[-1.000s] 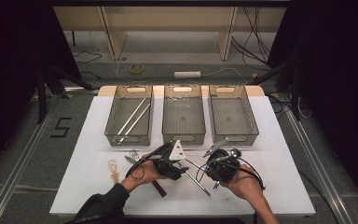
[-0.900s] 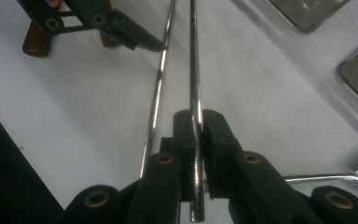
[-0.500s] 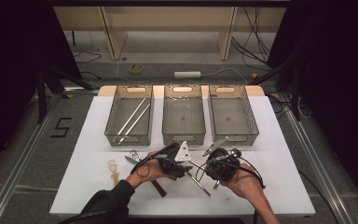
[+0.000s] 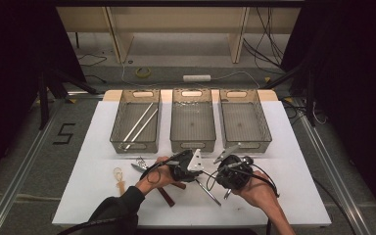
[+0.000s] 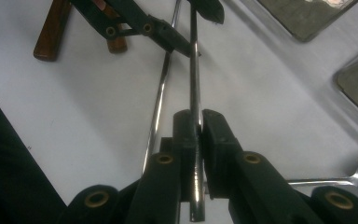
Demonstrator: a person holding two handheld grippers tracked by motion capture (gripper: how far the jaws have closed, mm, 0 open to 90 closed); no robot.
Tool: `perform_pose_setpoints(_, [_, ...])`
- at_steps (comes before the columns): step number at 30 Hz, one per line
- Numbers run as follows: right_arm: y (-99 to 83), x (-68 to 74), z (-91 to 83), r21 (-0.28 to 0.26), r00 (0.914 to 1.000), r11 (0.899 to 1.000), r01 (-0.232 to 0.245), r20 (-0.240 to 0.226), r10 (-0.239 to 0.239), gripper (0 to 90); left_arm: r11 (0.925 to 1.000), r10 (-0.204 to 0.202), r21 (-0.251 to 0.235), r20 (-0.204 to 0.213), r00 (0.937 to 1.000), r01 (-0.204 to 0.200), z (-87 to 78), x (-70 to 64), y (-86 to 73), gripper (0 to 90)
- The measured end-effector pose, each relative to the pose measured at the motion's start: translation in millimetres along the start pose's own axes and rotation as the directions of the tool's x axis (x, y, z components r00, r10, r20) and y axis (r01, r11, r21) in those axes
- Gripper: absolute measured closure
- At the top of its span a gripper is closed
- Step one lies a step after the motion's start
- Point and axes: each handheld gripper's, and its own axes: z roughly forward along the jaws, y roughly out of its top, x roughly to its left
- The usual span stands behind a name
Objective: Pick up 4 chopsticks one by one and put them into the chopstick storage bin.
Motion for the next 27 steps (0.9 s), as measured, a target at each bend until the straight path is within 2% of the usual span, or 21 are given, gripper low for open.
perform_pose_setpoints(3, [0.1, -0.2, -2.5, -0.004, 1.0, 1.0, -0.002, -0.002, 0.002, 84.8, 0.9993, 0.036, -0.005, -0.007, 0.9993, -0.037, -1.6, -1.5, 1.8, 66.9])
perform_pose_setpoints(5, [-0.3, -1.8, -4.5, -0.015, 1.0, 1.0, 0.0, -0.003, 0.0, 84.7, 0.9965, 0.082, -0.014, -0.016, 0.9965, -0.082, -2.7, -3.7, 1.9, 69.3])
perform_pose_setpoints(9, [-2.0, -4.9, -8.3, -0.023, 0.9999, 1.0, -0.008, -0.014, 0.008, 84.4, 0.9864, 0.165, 0.004, -0.029, 0.9859, -0.165, -5.9, -6.1, 5.0, 73.2])
perform_pose_setpoints(12, [-3.1, -8.8, -10.6, -0.042, 0.9999, 0.999, -0.004, -0.011, 0.003, 82.6, 0.9784, 0.207, 0.002, -0.036, 0.9778, -0.207, -9.7, -5.8, 7.2, 75.5])
perform_pose_setpoints(14, [-3.5, -11.4, -12.6, -0.054, 0.9999, 0.998, -0.012, 0.007, 0.013, 79.6, 0.9729, 0.231, -0.006, -0.044, 0.9721, -0.231, -13.2, -5.1, 9.2, 78.1])
perform_pose_setpoints(15, [-3.6, -13.2, -13.9, -0.068, 0.9996, 0.997, -0.02, 0.018, 0.021, 75.0, 0.9699, 0.243, -0.004, -0.05, 0.9687, -0.243, -14.6, -4.5, 10.4, 79.5])
perform_pose_setpoints(17, [-3.3, -17.0, -18.0, -0.104, 0.9988, 0.994, -0.044, 0.015, 0.046, 69.7, 0.9629, 0.269, -0.003, -0.064, 0.961, -0.27, -16.7, -4.0, 12.2, 81.4])
perform_pose_setpoints(19, [-3.4, -20.6, -23.2, -0.152, 0.998, 0.987, -0.059, 0.012, 0.062, 62.2, 0.9556, 0.294, -0.001, -0.079, 0.9526, -0.295, -18.7, -4.0, 14.8, 83.4])
perform_pose_setpoints(23, [-4.8, -26.1, -34.0, -0.247, 0.9947, 0.964, -0.097, 0.012, 0.103, 50.9, 0.9584, 0.281, -0.016, -0.122, 0.9519, -0.285, -22.0, -1.6, 19.2, 84.4])
perform_pose_setpoints(25, [-6.1, -27.8, -39.4, -0.297, 0.9935, 0.949, -0.107, 0.005, 0.114, 48.9, 0.9617, 0.268, -0.021, -0.134, 0.954, -0.273, -24.2, 1.9, 19.0, 84.6])
perform_pose_setpoints(27, [-6.2, -28.0, -44.6, -0.347, 0.992, 0.931, -0.115, 0.009, 0.126, 47.3, 0.9631, 0.266, -0.002, -0.143, 0.9533, -0.269, -26.2, 5.2, 18.0, 84.6])
